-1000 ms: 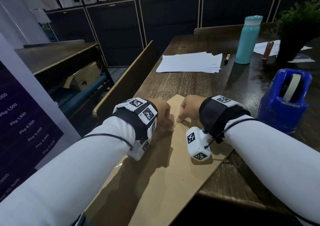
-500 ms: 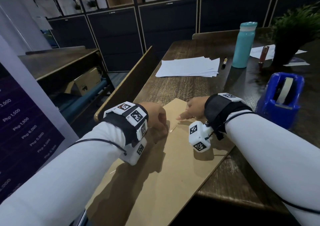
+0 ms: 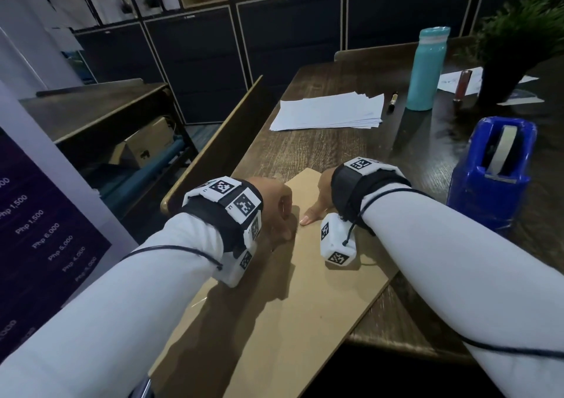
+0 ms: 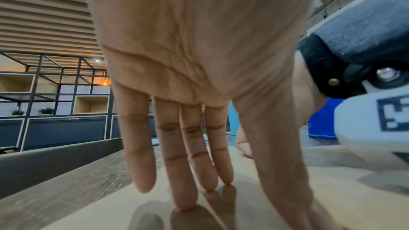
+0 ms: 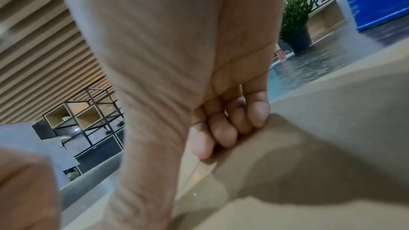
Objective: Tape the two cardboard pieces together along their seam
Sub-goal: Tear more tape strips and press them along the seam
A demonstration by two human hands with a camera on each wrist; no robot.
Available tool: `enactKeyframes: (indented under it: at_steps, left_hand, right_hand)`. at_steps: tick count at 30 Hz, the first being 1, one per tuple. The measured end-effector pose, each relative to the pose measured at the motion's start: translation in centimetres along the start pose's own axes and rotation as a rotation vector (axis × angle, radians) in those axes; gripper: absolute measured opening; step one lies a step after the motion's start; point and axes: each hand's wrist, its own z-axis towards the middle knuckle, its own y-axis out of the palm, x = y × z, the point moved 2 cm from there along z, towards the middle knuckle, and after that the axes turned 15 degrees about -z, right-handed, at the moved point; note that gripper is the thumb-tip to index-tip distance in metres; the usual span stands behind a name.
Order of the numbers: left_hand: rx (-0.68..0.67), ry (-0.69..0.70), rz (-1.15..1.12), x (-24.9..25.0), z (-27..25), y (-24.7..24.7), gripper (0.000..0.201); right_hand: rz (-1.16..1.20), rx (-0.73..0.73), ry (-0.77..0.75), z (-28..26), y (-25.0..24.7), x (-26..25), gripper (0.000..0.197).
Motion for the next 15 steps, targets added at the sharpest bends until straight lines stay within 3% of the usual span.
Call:
enactKeyframes:
  at_steps: [7,15]
  left_hand:
    - [0.01,0.004,0.026,-0.1,0.0,0.2,0.047]
    - [-0.029,-0.014,0.058,0.6,0.2,0.0,0.051]
  right_hand:
    - [-0.039,-0.032,-0.01,2.8,0.3,0.5,0.107]
    - [0.062,0.009,-0.017,0.3,-0.1,1.0,0.061]
